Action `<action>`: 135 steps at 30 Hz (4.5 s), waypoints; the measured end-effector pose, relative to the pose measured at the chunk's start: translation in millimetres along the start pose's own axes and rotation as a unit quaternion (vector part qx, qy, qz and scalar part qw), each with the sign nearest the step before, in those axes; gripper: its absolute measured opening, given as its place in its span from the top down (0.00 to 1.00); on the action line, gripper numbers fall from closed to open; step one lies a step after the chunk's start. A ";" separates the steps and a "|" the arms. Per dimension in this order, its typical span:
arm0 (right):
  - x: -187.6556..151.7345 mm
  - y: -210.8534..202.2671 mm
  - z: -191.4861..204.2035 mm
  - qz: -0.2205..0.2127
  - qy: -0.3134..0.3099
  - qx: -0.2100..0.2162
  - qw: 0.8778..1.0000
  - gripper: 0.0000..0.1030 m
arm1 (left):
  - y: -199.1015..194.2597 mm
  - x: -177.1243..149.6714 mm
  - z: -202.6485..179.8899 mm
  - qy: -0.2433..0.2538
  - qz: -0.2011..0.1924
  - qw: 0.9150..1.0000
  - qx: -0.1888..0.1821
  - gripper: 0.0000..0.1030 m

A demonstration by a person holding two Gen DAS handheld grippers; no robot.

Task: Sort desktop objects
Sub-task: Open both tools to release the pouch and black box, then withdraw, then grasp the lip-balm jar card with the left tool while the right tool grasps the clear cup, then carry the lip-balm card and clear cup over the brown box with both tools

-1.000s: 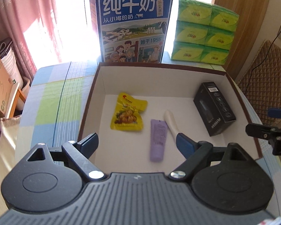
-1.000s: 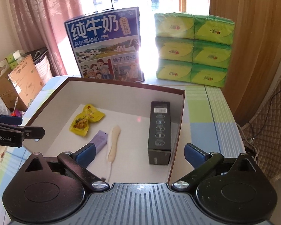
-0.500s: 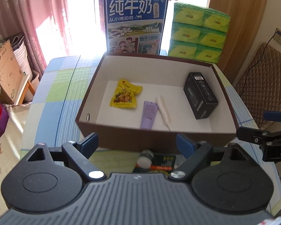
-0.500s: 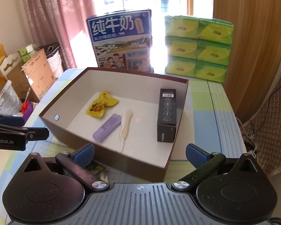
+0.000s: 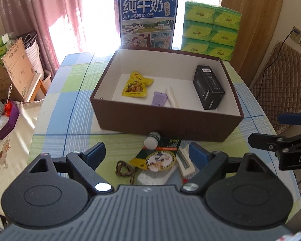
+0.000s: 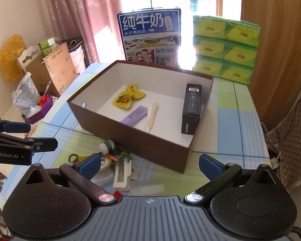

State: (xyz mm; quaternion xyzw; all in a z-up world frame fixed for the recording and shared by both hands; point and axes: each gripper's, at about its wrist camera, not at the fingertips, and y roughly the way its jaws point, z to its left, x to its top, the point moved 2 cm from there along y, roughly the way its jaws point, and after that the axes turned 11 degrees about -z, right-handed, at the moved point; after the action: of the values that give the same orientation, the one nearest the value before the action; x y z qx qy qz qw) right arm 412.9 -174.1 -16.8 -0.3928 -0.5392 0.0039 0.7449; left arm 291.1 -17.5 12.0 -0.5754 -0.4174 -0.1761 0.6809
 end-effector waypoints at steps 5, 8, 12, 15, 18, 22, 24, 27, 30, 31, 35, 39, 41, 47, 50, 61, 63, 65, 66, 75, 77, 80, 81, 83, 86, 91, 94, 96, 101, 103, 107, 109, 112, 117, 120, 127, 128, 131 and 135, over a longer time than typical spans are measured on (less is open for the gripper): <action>-13.1 -6.2 3.2 0.003 -0.019 0.004 1.000 0.02 | -7.9 -10.8 -3.3 -0.006 0.003 1.000 0.012 0.15; -23.2 -7.2 4.6 0.010 -0.027 0.010 1.000 0.02 | -12.3 -20.0 -4.3 -0.011 0.008 1.000 0.014 0.15; -38.1 -9.5 6.9 0.021 -0.035 0.017 0.999 0.02 | -17.4 -38.6 -3.0 -0.021 0.022 0.999 0.020 0.15; -49.5 -11.5 8.2 0.031 -0.039 0.023 0.999 0.02 | -20.4 -54.5 -1.8 -0.029 0.035 0.999 0.027 0.15; -60.3 -13.5 9.6 0.041 -0.035 0.031 0.998 0.02 | -24.7 -68.5 -0.5 -0.034 0.045 0.998 0.034 0.15; -73.2 -16.0 10.9 0.052 -0.029 0.042 0.997 0.02 | -30.1 -81.3 -0.7 -0.039 0.051 0.997 0.036 0.16; -78.8 -15.2 11.9 0.058 -0.029 0.044 0.997 0.02 | -31.4 -87.3 -1.2 -0.039 0.055 0.997 0.038 0.16; -86.5 -12.1 12.7 0.068 -0.024 0.046 0.996 0.02 | -31.3 -94.0 -0.4 -0.038 0.060 0.997 0.041 0.16; -93.3 -8.2 14.7 0.074 -0.023 0.044 0.996 0.02 | -28.6 -98.7 1.7 -0.038 0.066 0.996 0.037 0.16; -95.2 -6.9 15.1 0.074 -0.023 0.043 0.996 0.02 | -26.9 -99.8 2.8 -0.037 0.068 0.996 0.035 0.17; -101.0 1.9 14.8 0.086 -0.006 0.037 0.996 0.02 | -17.6 -100.6 7.2 -0.032 0.077 0.996 0.027 0.18; -103.5 9.5 14.0 0.091 0.009 0.025 0.996 0.02 | -7.7 -96.4 12.8 -0.023 0.080 0.996 0.018 0.19; -103.6 13.9 13.8 0.089 0.010 0.019 0.996 0.02 | -1.5 -93.2 15.4 -0.018 0.082 0.996 0.012 0.19; -103.9 27.4 10.0 0.070 0.011 0.005 0.997 0.02 | 20.3 -82.0 23.0 0.004 0.079 0.997 -0.009 0.19; -104.6 35.9 7.7 0.059 0.003 0.001 0.998 0.04 | 34.0 -75.6 28.0 0.013 0.079 0.997 -0.019 0.19; -110.0 85.2 -1.7 0.068 -0.012 -0.019 0.997 0.23 | 88.7 -59.3 39.6 0.049 0.086 0.994 -0.054 0.20; -110.6 92.9 -2.9 0.072 -0.011 -0.020 0.997 0.23 | 95.6 -56.3 38.0 0.055 0.086 0.993 -0.060 0.20; -110.4 98.8 -2.7 0.075 -0.012 -0.022 0.997 0.23 | 102.8 -53.7 36.5 0.063 0.086 0.992 -0.068 0.20; -110.7 102.0 -2.3 0.078 -0.011 -0.023 0.997 0.23 | 106.4 -52.7 35.6 0.067 0.087 0.991 -0.072 0.20; -110.9 117.2 -9.2 0.077 -0.011 -0.061 0.995 0.32 | 137.3 -44.1 25.3 0.092 0.095 0.986 -0.101 0.30; -110.9 115.5 -18.2 0.077 0.006 -0.082 0.994 0.32 | 144.2 -42.4 22.2 0.098 0.095 0.985 -0.109 0.33; -111.4 111.6 -33.8 0.079 0.032 -0.102 0.991 0.32 | 154.1 -39.0 17.4 0.105 0.093 0.983 -0.119 0.34; -111.4 109.9 -38.1 0.080 0.037 -0.108 0.990 0.32 | 157.5 -37.9 15.9 0.106 0.093 0.982 -0.123 0.34; -112.1 106.3 -45.7 0.080 0.045 -0.117 0.989 0.32 | 165.0 -35.6 14.8 0.109 0.092 0.981 -0.135 0.38; -113.0 101.4 -55.7 0.078 0.059 -0.131 0.987 0.32 | 175.8 -32.8 13.0 0.108 0.093 0.979 -0.146 0.40; -112.9 99.8 -65.4 0.076 0.074 -0.148 0.983 0.32 | 191.3 -31.2 10.2 0.102 0.099 0.977 -0.160 0.45; -111.0 98.7 -68.7 0.075 0.079 -0.155 0.982 0.32 | 199.6 -30.9 7.4 0.097 0.107 0.976 -0.163 0.51; -110.5 98.0 -70.5 0.074 0.081 -0.159 0.981 0.32 | 203.6 -31.4 4.7 0.097 0.112 0.975 -0.166 0.55; -110.1 95.7 -72.7 0.074 0.083 -0.161 0.981 0.32 | 206.8 -30.7 4.2 0.091 0.113 0.974 -0.173 0.71; -110.0 95.5 -73.1 0.074 0.083 -0.160 0.981 0.32 | 205.4 -31.2 5.6 0.091 0.113 0.974 -0.174 0.71; -107.6 93.6 -71.6 0.072 0.081 -0.152 0.982 0.32 | 200.3 -29.2 12.0 0.075 0.109 0.978 -0.163 0.72; -105.7 91.1 -69.3 0.070 0.080 -0.145 0.984 0.32 | 192.7 -26.9 17.1 0.068 0.103 0.979 -0.161 0.72; -103.9 85.7 -64.0 0.067 0.074 -0.133 0.986 0.33 | 179.9 -25.6 23.8 0.067 0.092 0.981 -0.155 0.72; -104.8 78.7 -56.4 0.066 0.073 -0.117 0.988 0.34 | 162.8 -27.6 33.8 0.057 0.083 0.984 -0.144 0.72; -103.7 72.6 -51.1 0.061 0.069 -0.110 0.990 0.34 | 150.7 -30.6 37.7 0.051 0.079 0.986 -0.137 0.72; -90.4 51.5 -36.0 0.040 0.054 -0.090 0.994 0.34 | 119.9 -30.1 45.3 0.041 0.057 0.989 -0.134 0.72; -87.4 48.6 -33.8 0.036 0.051 -0.087 0.994 0.34 | 116.1 -28.9 45.3 0.041 0.053 0.989 -0.132 0.72; -76.9 40.3 -26.6 0.025 0.042 -0.079 0.996 0.34 | 104.3 -23.1 48.3 0.040 0.040 0.990 -0.128 0.72; -61.5 30.2 -17.1 0.009 0.030 -0.067 0.997 0.34 | 92.3 -10.2 51.3 0.038 0.017 0.991 -0.123 0.72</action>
State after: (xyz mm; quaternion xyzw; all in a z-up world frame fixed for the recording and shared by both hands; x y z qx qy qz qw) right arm 413.6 -189.6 -85.7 -0.4470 -0.5120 -0.0376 0.7326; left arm 332.8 53.3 -55.3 -0.6548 -0.3568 -0.2368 0.6228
